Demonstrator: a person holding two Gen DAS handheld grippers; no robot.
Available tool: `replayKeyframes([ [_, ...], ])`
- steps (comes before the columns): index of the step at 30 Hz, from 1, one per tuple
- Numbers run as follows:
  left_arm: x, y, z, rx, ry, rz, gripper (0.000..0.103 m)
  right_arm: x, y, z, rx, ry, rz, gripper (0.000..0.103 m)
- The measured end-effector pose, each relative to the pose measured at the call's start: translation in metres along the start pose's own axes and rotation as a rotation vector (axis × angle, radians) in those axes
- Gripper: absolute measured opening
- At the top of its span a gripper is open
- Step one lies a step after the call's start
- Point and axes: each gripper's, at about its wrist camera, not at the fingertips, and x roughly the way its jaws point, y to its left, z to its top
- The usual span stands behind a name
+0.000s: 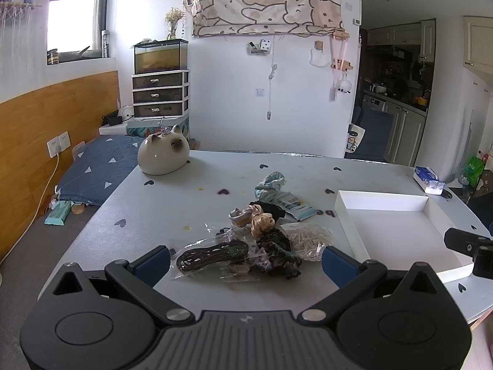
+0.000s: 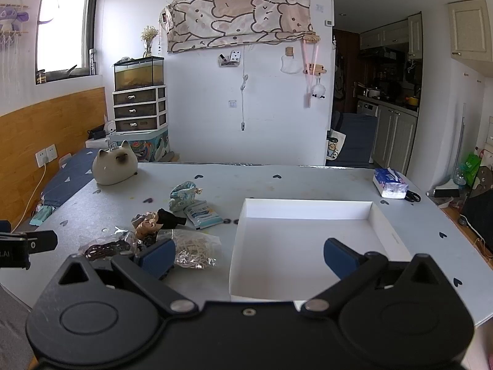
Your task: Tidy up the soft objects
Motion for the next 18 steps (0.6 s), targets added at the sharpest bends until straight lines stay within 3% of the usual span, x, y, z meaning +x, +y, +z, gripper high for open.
replayKeyframes([
  [18, 0.0002, -0.0001, 0.0008, -0.002, -0.011, -0.001, 0.103, -0.0009, 0.0007, 0.0004, -0.004, -0.004, 0.001, 0.103],
])
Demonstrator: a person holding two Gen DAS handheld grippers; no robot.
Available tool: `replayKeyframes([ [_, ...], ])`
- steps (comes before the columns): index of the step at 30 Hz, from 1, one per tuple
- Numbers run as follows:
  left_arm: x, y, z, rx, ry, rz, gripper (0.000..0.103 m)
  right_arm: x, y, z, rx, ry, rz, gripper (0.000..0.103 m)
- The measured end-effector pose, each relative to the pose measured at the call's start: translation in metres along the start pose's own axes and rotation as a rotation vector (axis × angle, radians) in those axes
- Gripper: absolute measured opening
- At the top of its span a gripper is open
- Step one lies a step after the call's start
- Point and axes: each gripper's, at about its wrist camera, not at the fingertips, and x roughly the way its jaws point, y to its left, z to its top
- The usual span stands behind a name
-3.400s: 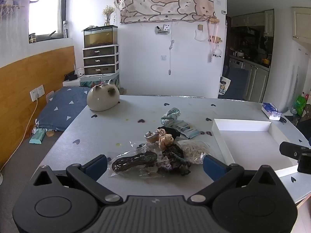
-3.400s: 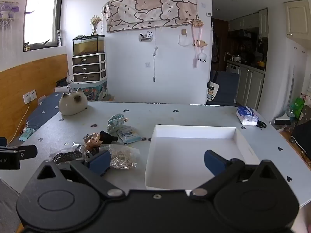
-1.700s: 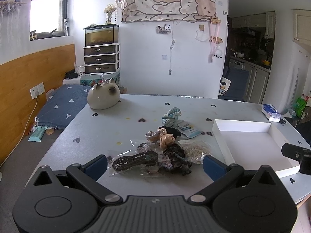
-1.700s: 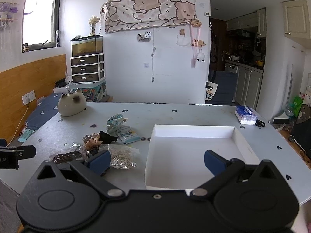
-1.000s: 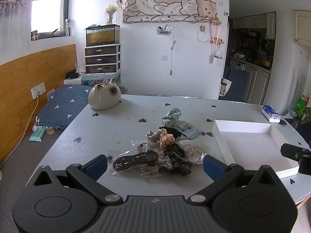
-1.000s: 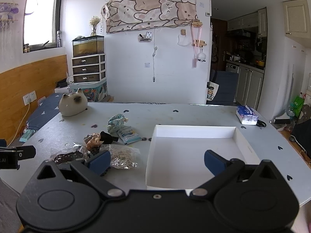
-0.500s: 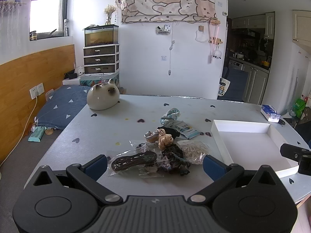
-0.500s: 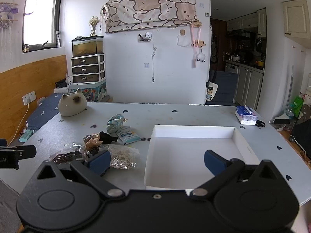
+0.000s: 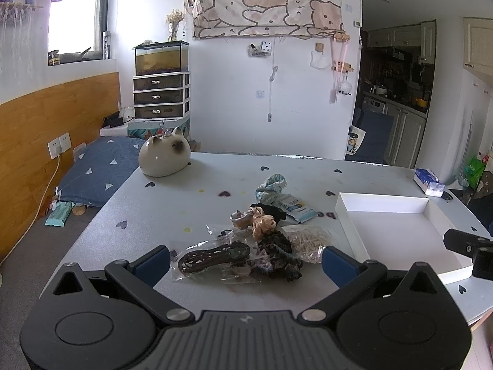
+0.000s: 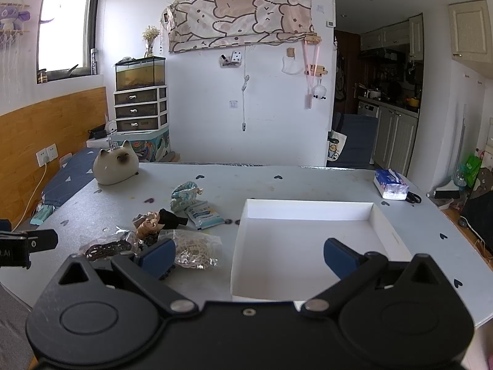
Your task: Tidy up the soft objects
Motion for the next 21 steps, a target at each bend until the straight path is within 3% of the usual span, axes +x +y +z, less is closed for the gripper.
replayKeyframes([
  [11, 0.004, 0.011, 0.005, -0.024, -0.001, 0.022, 0.103, 0.005, 0.004, 0.008, -0.001, -0.020, 0.035, 0.103],
  [21, 0.027, 0.017, 0.022, -0.090, 0.011, 0.101, 0.103, 0.039, 0.000, 0.032, -0.050, -0.046, 0.096, 0.103],
])
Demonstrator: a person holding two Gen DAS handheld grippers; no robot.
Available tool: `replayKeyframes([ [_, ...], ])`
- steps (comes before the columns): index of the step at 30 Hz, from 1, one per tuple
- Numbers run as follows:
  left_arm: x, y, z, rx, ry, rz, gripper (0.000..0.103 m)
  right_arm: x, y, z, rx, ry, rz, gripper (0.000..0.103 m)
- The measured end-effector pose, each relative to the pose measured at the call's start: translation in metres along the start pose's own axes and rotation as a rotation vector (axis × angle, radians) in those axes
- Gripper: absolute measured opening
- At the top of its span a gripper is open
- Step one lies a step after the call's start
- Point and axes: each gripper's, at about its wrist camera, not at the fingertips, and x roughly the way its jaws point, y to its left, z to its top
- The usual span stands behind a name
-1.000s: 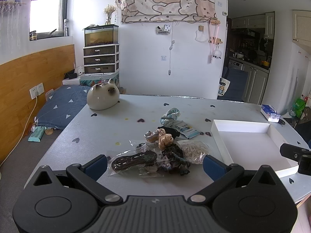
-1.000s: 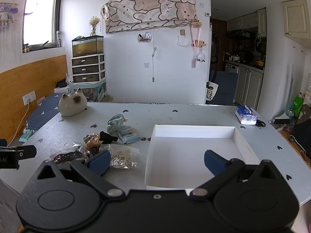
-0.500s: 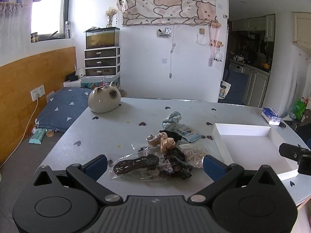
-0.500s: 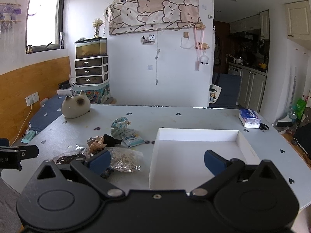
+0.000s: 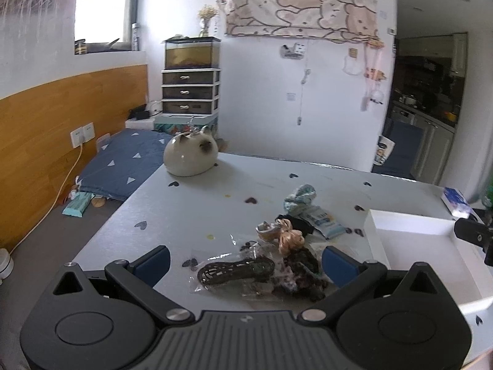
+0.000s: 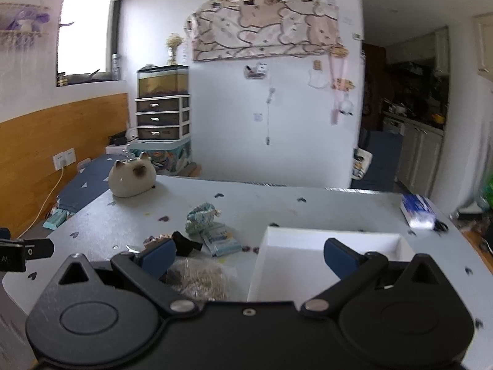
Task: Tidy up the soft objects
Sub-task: 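Grasp the dark knitted scrunchie with the left tool while the right tool grasps the cord bag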
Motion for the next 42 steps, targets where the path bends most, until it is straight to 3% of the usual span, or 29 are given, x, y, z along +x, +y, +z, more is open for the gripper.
replayKeyframes([
  [4, 0.013, -0.004, 0.010, -0.038, 0.014, 0.033, 0.103, 0.024, -0.005, 0.012, -0.051, -0.008, 0.050, 0.103],
  [10, 0.032, -0.014, 0.020, -0.090, 0.029, 0.086, 0.103, 0.075, -0.017, 0.031, -0.164, 0.014, 0.192, 0.103],
  [15, 0.044, -0.024, 0.023, -0.120, 0.031, 0.144, 0.103, 0.122, -0.018, 0.039, -0.362, 0.073, 0.372, 0.103],
  [22, 0.053, -0.032, 0.022, -0.172, 0.076, 0.152, 0.103, 0.175, -0.002, 0.035, -0.725, 0.136, 0.635, 0.103],
  [27, 0.058, -0.037, 0.017, -0.192, 0.125, 0.181, 0.103, 0.200, 0.011, 0.017, -0.933, 0.179, 0.802, 0.103],
  [32, 0.062, -0.040, 0.010, -0.223, 0.161, 0.182, 0.103, 0.225, 0.027, -0.002, -1.075, 0.282, 0.957, 0.103],
  [39, 0.071, -0.046, 0.000, -0.256, 0.202, 0.149, 0.103, 0.257, 0.042, -0.021, -1.159, 0.363, 1.035, 0.101],
  [42, 0.078, -0.050, -0.002, -0.269, 0.212, 0.119, 0.102, 0.266, 0.042, -0.023, -1.149, 0.383, 1.062, 0.086],
])
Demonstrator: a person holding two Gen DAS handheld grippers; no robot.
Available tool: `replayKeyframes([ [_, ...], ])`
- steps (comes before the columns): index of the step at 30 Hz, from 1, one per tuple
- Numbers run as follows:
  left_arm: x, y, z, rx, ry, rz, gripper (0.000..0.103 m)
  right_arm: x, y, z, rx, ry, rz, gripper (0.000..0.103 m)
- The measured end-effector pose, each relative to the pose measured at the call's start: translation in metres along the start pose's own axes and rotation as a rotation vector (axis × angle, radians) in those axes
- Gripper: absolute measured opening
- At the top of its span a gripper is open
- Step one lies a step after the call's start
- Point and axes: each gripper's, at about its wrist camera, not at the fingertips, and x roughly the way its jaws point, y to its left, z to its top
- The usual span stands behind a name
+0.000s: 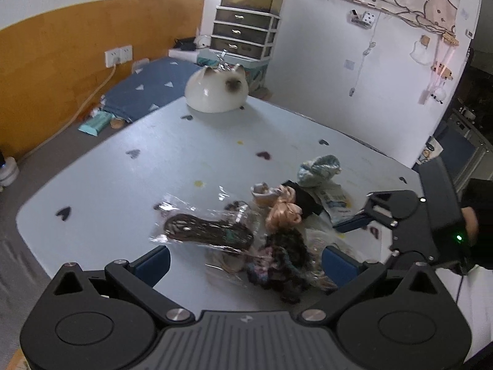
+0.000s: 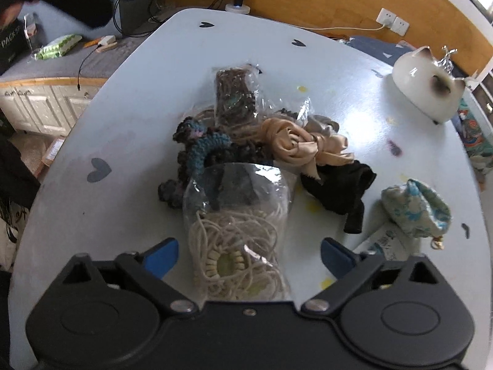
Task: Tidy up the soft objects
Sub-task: 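Grasp the dark knitted scrunchie with the left tool while the right tool grasps the cord bag, then carry the scrunchie and cord bag with both tools over the white box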
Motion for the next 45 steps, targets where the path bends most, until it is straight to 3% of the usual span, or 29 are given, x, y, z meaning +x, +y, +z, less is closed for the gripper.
replayKeyframes([
  [4, 0.013, -0.009, -0.001, 0.009, 0.029, -0.049, 0.094, 0.006, -0.009, -0.004, 0.069, -0.007, 0.057, 0.068],
  [6, 0.022, -0.015, -0.001, 0.019, 0.045, -0.074, 0.089, 0.006, -0.012, -0.007, 0.113, -0.015, 0.093, 0.062],
  [12, 0.050, -0.033, -0.002, 0.081, 0.094, -0.124, 0.071, -0.007, -0.020, -0.020, 0.243, -0.042, 0.085, 0.053],
  [18, 0.075, -0.051, -0.006, 0.209, 0.098, -0.116, 0.069, -0.030, -0.036, -0.027, 0.391, -0.118, 0.053, 0.049],
  [26, 0.110, -0.061, -0.009, 0.294, 0.130, -0.092, 0.067, -0.045, -0.051, -0.033, 0.706, -0.183, 0.020, 0.048],
  [35, 0.124, -0.060, -0.008, 0.297, 0.164, -0.062, 0.045, -0.051, -0.038, -0.042, 0.919, -0.162, -0.038, 0.048],
  [40, 0.117, -0.055, -0.006, 0.272, 0.156, -0.077, 0.022, -0.057, -0.031, -0.044, 0.985, -0.162, -0.065, 0.048],
  [45, 0.104, -0.050, -0.005, 0.266, 0.148, -0.106, 0.018, -0.064, -0.021, -0.039, 1.021, -0.163, -0.114, 0.048],
])
